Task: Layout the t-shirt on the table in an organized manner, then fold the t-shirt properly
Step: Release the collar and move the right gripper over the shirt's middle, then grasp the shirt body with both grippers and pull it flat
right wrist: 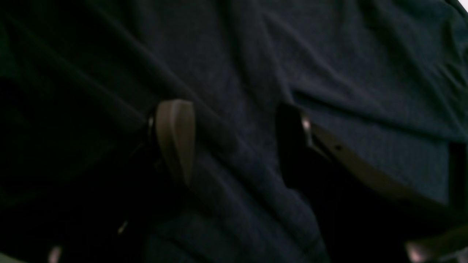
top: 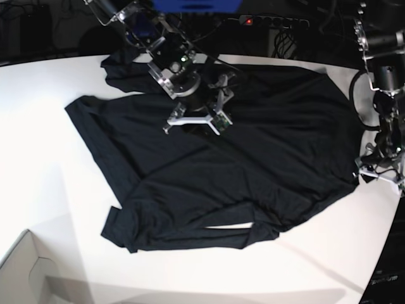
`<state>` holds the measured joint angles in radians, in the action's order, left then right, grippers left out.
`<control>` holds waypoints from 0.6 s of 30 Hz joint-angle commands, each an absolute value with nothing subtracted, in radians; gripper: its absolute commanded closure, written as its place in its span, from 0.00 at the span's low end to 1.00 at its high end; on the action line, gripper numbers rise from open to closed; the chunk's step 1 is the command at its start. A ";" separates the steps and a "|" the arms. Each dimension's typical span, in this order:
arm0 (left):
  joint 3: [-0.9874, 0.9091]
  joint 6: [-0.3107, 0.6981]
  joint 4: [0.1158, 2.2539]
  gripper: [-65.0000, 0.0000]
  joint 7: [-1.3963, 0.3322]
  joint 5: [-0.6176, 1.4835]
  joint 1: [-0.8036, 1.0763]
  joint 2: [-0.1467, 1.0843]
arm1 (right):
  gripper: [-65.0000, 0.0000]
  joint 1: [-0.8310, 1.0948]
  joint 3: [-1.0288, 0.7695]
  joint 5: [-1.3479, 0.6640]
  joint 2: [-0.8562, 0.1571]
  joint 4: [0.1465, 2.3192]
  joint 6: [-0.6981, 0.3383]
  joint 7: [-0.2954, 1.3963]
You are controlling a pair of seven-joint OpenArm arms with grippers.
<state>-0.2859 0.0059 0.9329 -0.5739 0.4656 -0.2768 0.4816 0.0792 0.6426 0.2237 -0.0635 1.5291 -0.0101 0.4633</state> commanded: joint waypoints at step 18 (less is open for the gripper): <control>-0.292 0.005 0.943 0.42 -0.552 0.470 -0.271 0.501 | 0.45 0.015 0.377 0.077 -0.058 1.481 -0.007 0.443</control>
<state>-0.2859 0.0067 0.9298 -0.5728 0.4675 -0.2493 0.4789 0.0307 0.3771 0.0822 -0.0635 1.4673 -0.0097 0.4664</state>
